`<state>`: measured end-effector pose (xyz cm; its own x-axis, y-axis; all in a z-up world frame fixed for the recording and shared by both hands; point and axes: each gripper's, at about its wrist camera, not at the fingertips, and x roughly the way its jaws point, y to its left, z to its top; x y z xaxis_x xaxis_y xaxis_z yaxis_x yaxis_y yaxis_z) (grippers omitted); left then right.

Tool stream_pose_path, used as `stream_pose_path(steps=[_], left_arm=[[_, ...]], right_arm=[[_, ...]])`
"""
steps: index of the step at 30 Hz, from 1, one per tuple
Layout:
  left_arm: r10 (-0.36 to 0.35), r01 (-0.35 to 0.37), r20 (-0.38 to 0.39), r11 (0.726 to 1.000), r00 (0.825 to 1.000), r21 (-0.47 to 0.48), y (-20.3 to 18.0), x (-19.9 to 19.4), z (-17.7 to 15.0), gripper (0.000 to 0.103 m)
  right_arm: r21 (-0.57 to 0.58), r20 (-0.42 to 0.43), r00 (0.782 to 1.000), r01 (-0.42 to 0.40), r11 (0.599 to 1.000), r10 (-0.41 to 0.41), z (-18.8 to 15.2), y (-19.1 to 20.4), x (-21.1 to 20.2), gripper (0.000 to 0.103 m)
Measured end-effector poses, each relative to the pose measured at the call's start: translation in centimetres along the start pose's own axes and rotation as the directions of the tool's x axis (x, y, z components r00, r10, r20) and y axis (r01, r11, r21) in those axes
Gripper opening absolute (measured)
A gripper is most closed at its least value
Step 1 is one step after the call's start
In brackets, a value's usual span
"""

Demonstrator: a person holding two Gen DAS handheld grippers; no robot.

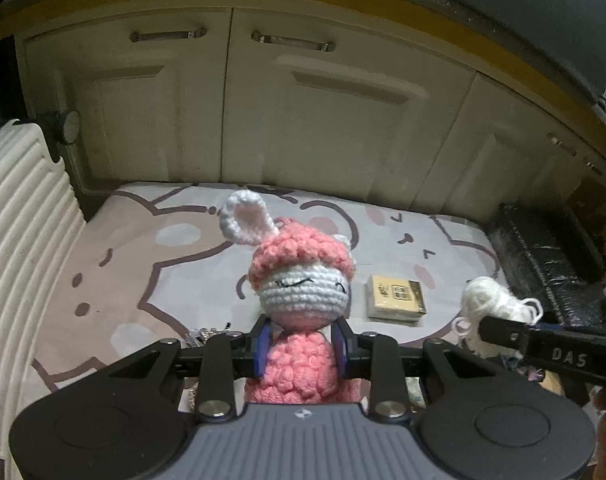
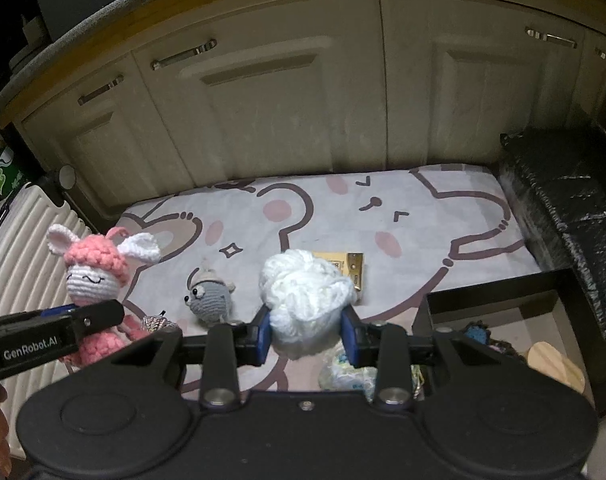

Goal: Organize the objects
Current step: 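Lift and carry yarn ball with right tool while left tool carries pink doll toward black box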

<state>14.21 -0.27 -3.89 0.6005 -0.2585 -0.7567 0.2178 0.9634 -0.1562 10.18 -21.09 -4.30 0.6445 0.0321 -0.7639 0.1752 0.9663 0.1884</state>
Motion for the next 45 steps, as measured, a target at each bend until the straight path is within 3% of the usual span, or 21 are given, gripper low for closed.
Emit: stream_pose_path(steps=[11, 22, 34, 45], left_arm=[[0.093, -0.093, 0.004, 0.995, 0.996, 0.031, -0.6, -0.1, 0.1, 0.033], [0.119, -0.122, 0.029, 0.987, 0.992, 0.109, -4.0, 0.0, 0.1, 0.033], [0.027, -0.032, 0.035, 0.984, 0.999, 0.174, -9.6, 0.6, -0.2, 0.033], [-0.149, 0.145, 0.006, 0.972, 0.989, 0.184, -15.0, 0.6, -0.8, 0.033]], right_arm=[[-0.005, 0.008, 1.0, 0.017, 1.0, -0.016, -0.1, -0.4, -0.5, 0.036], [0.022, 0.027, 0.998, 0.051, 0.998, -0.051, -0.3, -3.1, -1.6, 0.036], [0.072, 0.045, 0.992, 0.116, 0.991, -0.119, -0.6, -8.0, -3.1, 0.036], [0.137, 0.051, 0.984, 0.165, 0.977, -0.173, -1.4, -12.5, -4.4, 0.036]])
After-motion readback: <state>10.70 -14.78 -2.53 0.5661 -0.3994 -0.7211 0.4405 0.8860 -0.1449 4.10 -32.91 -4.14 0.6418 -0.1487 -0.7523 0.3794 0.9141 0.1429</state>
